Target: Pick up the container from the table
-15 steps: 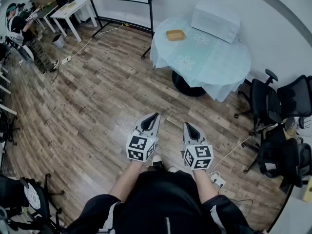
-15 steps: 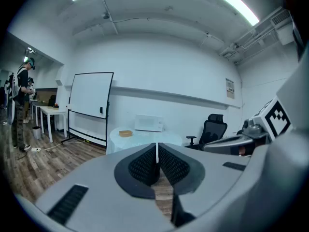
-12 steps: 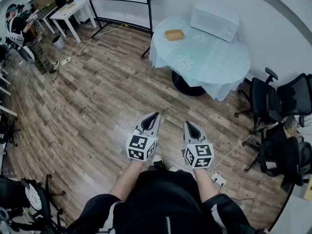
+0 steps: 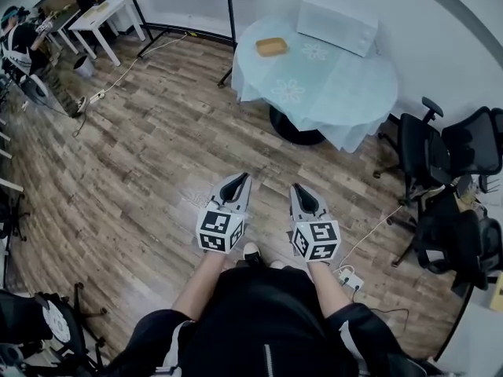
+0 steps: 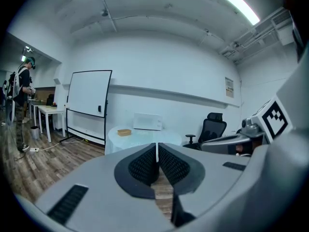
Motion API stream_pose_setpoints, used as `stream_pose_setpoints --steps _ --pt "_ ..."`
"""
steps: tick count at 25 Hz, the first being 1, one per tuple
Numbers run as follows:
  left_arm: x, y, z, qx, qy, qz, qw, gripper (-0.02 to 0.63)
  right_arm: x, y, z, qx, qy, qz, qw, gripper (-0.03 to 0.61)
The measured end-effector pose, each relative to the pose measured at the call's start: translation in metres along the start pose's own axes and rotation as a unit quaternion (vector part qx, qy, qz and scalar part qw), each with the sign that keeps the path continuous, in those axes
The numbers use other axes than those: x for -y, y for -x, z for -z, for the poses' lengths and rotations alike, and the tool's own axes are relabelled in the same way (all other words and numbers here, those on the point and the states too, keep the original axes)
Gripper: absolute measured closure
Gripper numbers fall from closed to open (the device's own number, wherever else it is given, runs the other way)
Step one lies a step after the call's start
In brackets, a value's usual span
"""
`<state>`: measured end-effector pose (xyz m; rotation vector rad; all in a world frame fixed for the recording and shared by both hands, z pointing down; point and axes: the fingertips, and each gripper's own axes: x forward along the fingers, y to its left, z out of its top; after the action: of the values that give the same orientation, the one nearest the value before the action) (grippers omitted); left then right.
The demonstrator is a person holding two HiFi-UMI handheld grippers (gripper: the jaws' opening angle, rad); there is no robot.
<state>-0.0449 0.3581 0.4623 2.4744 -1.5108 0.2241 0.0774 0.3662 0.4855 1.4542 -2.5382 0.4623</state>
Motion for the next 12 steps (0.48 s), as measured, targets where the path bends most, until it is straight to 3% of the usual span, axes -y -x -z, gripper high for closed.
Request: stream_pose_setpoints --steps 12 --pt "-0.019 -0.019 0.004 -0.009 -0.006 0.017 0.9998 0.588 0.002 -0.023 0.003 -0.009 -0.015 0.007 1.0 0.552"
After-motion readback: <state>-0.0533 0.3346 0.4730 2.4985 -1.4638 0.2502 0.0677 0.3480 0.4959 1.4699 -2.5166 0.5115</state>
